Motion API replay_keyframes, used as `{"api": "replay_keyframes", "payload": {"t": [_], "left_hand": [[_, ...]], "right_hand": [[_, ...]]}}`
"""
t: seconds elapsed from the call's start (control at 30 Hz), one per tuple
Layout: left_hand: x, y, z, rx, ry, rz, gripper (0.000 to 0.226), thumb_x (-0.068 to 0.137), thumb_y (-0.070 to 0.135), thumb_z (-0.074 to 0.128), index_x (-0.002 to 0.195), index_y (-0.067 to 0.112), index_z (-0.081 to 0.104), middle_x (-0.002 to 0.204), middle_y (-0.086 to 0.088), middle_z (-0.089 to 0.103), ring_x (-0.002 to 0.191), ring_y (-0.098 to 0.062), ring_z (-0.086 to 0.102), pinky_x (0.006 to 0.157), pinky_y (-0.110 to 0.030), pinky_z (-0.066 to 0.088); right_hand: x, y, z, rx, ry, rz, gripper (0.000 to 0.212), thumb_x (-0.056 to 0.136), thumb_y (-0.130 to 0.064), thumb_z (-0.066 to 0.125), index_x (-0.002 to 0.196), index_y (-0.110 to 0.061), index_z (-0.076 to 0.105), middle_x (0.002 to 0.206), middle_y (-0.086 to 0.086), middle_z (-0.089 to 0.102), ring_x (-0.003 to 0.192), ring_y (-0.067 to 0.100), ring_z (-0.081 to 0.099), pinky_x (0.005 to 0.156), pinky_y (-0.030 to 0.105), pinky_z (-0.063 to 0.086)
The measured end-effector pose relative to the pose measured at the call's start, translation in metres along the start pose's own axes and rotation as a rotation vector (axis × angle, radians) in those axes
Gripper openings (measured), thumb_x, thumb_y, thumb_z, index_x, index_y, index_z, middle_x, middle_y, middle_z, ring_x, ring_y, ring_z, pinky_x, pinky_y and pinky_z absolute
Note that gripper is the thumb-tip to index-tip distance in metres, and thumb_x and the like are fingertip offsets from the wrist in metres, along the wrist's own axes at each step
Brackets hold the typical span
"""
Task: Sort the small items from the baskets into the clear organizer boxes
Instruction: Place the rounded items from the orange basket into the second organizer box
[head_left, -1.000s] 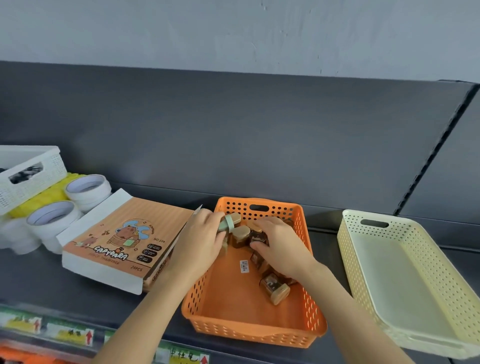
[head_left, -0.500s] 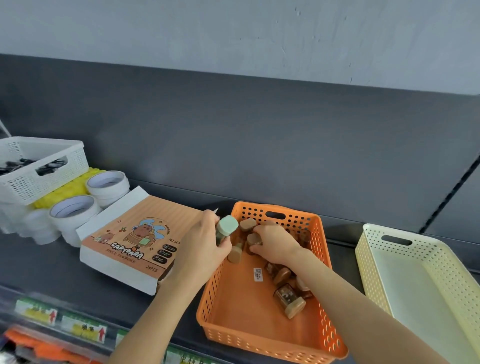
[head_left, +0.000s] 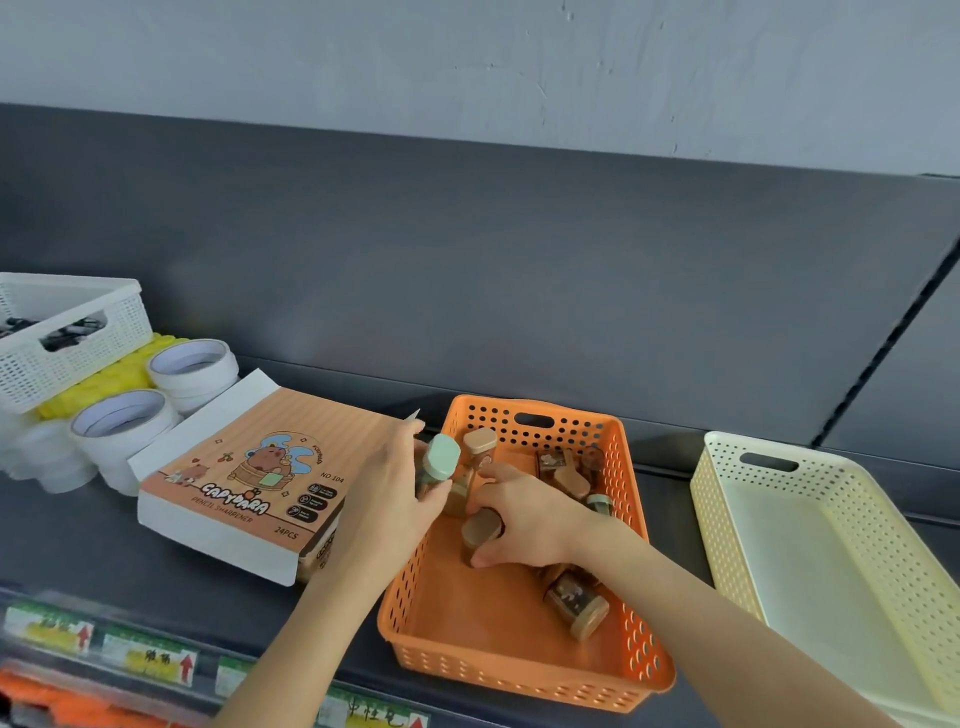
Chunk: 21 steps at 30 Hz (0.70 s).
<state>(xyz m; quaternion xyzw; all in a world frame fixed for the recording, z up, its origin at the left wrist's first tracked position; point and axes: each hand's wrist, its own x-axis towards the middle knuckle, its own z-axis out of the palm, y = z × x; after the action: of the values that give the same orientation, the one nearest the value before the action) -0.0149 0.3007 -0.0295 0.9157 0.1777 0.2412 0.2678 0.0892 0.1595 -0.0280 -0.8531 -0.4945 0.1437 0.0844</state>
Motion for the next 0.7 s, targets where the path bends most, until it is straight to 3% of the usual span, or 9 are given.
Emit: {"api": "replay_keyframes", "payload": {"t": [0.1, 0.23, 0.47, 0.7], "left_hand": [[-0.001, -0.001, 0.000, 0.013, -0.018, 0.036, 0.070, 0.082, 0.028, 0.071, 0.142, 0.021, 0.036, 0.132, 0.001, 0.051, 0.118, -0.013, 0.049, 0.081, -0.011, 0.037], [-0.005, -0.002, -0.001, 0.015, -0.013, 0.069, 0.056, 0.081, 0.031, 0.072, 0.130, 0.021, 0.047, 0.123, 0.003, 0.052, 0.106, -0.004, 0.043, 0.068, -0.003, 0.029], [-0.012, -0.007, -0.005, 0.012, -0.011, 0.055, 0.052, 0.081, 0.031, 0.072, 0.126, 0.020, 0.048, 0.123, 0.004, 0.052, 0.103, 0.001, 0.037, 0.067, -0.002, 0.027], [-0.017, -0.009, -0.008, -0.017, 0.015, 0.054, 0.047, 0.081, 0.025, 0.072, 0.122, 0.020, 0.049, 0.117, 0.006, 0.055, 0.100, -0.001, 0.042, 0.070, -0.004, 0.029]], "right_hand": [[-0.008, -0.007, 0.000, -0.066, 0.011, -0.031, 0.053, 0.077, -0.041, 0.071, 0.123, -0.019, 0.056, 0.135, 0.007, 0.040, 0.118, 0.027, 0.044, 0.094, 0.038, 0.046], [-0.012, -0.015, 0.008, -0.186, -0.026, -0.104, 0.043, 0.080, -0.031, 0.071, 0.118, -0.015, 0.057, 0.120, 0.009, 0.049, 0.109, 0.029, 0.046, 0.087, 0.045, 0.048], [-0.009, -0.014, 0.013, -0.228, -0.023, -0.158, 0.035, 0.081, -0.026, 0.069, 0.112, -0.016, 0.057, 0.113, 0.007, 0.058, 0.103, 0.027, 0.053, 0.084, 0.043, 0.048], [-0.016, -0.007, -0.006, 0.137, 0.176, -0.062, 0.032, 0.082, -0.025, 0.070, 0.112, -0.016, 0.061, 0.101, -0.007, 0.058, 0.088, 0.007, 0.049, 0.072, 0.018, 0.037]]}}
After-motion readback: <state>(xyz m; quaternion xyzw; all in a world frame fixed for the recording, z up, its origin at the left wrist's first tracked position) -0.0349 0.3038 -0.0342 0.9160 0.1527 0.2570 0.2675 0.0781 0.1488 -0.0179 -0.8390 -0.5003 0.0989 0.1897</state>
